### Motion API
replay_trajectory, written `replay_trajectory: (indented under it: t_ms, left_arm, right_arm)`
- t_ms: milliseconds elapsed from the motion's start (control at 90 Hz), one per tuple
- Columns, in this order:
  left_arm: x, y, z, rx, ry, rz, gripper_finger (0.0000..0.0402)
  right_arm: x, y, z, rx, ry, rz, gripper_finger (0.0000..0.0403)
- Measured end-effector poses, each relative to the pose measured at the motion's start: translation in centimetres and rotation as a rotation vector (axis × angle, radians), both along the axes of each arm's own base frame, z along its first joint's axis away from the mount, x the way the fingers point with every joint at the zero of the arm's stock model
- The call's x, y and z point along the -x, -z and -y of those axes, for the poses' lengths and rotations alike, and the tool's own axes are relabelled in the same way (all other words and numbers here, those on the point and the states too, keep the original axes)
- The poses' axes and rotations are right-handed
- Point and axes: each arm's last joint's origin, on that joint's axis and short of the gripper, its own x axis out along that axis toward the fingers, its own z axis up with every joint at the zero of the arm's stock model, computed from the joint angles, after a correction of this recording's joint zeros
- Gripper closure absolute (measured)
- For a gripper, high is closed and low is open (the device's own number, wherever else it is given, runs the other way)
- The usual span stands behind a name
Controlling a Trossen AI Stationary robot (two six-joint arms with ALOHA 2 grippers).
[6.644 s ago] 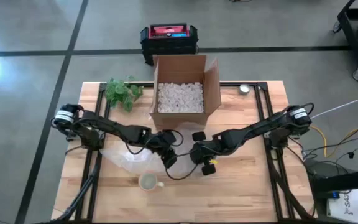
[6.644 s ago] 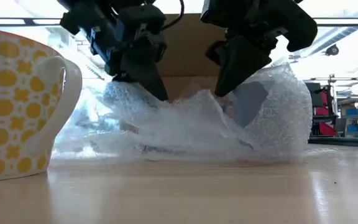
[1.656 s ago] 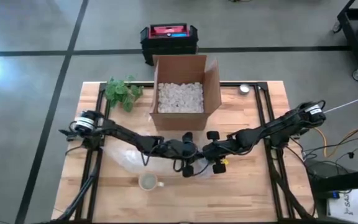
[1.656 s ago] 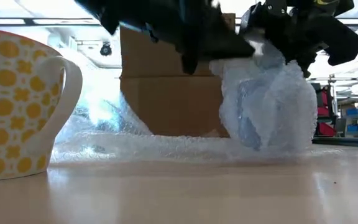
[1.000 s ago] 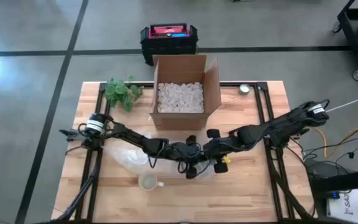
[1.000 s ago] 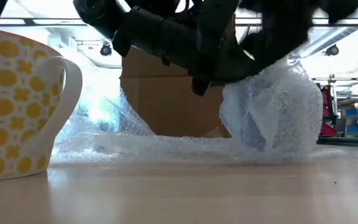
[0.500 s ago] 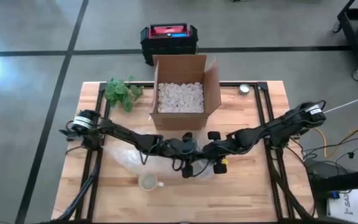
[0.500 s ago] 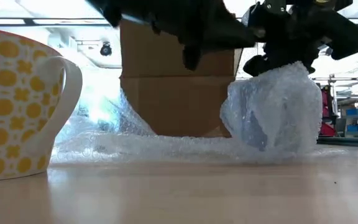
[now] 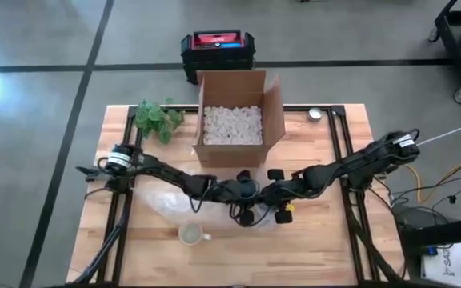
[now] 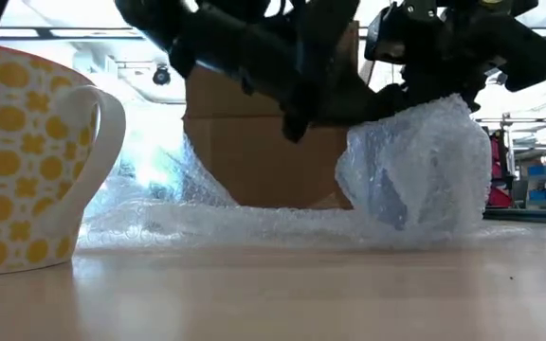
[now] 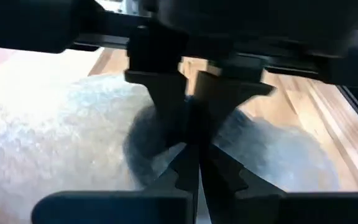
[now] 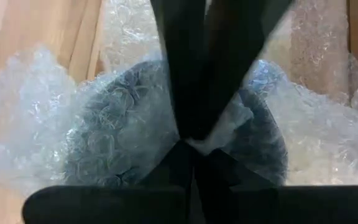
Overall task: Wrap mug
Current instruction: Wrap the blue mug with the right bubble wrap
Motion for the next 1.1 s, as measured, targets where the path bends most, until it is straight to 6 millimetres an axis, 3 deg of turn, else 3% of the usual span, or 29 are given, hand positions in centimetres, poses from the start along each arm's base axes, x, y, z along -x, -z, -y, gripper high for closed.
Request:
replay_trajectory:
  t_ms: [533,689,911,1100]
  left_arm:
    - [-0.1,0.3,0.0,0.016,0.002,0.0,0.04]
    - [-0.1,0.3,0.0,0.016,0.003,-0.001,0.04]
    - [-0.1,0.3,0.0,0.017,0.005,0.001,0.04]
    - [-0.1,0.2,0.0,0.017,0.006,0.002,0.0401]
  right_arm:
    - [-0.2,-2.5,0.0,0.014,-0.001,-0.061,0.0401]
    - [-0.2,-5.0,0.0,0.024,-0.009,-0.071,0.0401]
    - [2.1,-8.2,0.6,0.023,-0.023,-0.031,0.0401]
    - [5.7,-7.9,2.4,0.004,0.068,0.005,0.0401]
